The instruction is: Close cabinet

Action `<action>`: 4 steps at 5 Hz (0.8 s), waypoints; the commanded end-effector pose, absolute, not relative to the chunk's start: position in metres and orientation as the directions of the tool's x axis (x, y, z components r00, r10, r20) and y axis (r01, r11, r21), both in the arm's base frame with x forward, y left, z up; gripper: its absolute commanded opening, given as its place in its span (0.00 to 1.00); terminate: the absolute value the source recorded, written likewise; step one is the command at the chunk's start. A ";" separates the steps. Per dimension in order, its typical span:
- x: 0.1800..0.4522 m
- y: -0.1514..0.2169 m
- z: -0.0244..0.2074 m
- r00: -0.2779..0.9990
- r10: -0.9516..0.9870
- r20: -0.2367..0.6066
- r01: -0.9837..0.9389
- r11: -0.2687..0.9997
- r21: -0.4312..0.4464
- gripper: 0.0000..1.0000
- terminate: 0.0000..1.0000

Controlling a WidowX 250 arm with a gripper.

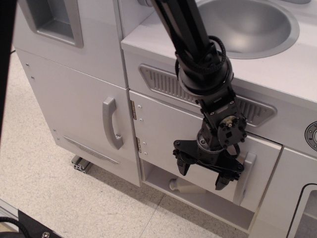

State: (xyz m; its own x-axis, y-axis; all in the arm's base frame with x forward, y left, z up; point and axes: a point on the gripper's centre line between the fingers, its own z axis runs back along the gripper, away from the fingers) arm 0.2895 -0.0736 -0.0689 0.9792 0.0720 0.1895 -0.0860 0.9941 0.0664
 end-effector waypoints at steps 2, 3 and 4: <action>0.261 -0.051 -0.022 0.969 0.022 0.246 -0.026 1.000 0.010 1.00 0.00; 0.261 -0.051 -0.022 0.969 0.022 0.246 -0.026 1.000 0.010 1.00 0.00; 0.261 -0.051 -0.022 0.969 0.022 0.246 -0.026 1.000 0.010 1.00 1.00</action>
